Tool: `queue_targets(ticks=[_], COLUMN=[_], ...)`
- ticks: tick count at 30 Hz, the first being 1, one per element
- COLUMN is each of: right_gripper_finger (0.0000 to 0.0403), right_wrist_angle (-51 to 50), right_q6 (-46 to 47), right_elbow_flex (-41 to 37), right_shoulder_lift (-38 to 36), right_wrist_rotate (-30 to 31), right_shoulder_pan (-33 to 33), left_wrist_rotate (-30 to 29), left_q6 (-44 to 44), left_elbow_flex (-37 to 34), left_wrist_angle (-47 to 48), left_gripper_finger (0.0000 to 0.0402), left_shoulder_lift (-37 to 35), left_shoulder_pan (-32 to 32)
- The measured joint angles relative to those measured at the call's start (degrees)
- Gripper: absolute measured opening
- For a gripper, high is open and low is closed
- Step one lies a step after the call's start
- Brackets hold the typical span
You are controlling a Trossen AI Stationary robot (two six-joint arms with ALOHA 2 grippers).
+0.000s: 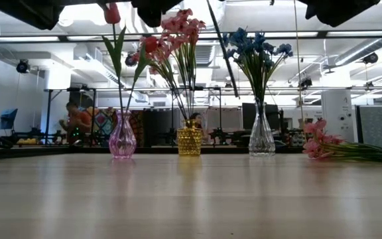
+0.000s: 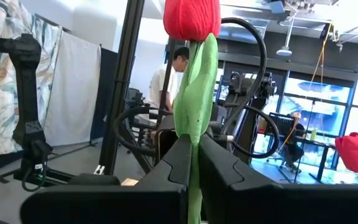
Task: Sort flowers into vase by color
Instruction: Put the red flower into the violet vase
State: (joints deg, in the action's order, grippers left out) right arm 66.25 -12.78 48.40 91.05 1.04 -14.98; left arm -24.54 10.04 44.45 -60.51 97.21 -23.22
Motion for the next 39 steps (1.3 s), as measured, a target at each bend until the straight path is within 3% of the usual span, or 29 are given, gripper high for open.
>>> queue_targets(ticks=[8,12,21,27,35,39], right_gripper_finger=[0.0013,0.0035,0.0147,0.0186,0.0196,0.0196], right_wrist_angle=[-0.24,-0.98,-3.62,-10.17,-20.18,-25.63], right_q6=[2.39,3.72,5.77,6.19,6.75,7.76], right_elbow_flex=[-0.02,-0.02,-0.04,-0.09,-0.09,-0.09], right_shoulder_lift=[0.00,0.00,-0.78,-4.28,-11.70,-14.17], right_wrist_rotate=[0.40,0.44,0.57,0.88,5.82,8.11], right_shoulder_pan=[-0.01,0.00,0.00,0.00,0.00,0.00], left_wrist_rotate=[-1.53,-1.51,-3.26,-8.50,-11.15,-18.86], left_q6=[-0.02,-0.23,-0.19,-2.87,-11.55,-15.66], left_elbow_flex=[-0.33,-0.33,-0.33,-0.33,-0.33,-0.33], left_wrist_angle=[0.59,1.51,5.66,17.94,39.34,48.60], left_gripper_finger=[0.0009,0.0012,0.0001,0.0001,0.0000,0.0000], left_shoulder_lift=[-0.22,-0.43,-2.37,-8.67,-19.25,-24.71], left_shoulder_pan=[0.00,-0.01,-0.12,-0.85,-1.20,-1.68])
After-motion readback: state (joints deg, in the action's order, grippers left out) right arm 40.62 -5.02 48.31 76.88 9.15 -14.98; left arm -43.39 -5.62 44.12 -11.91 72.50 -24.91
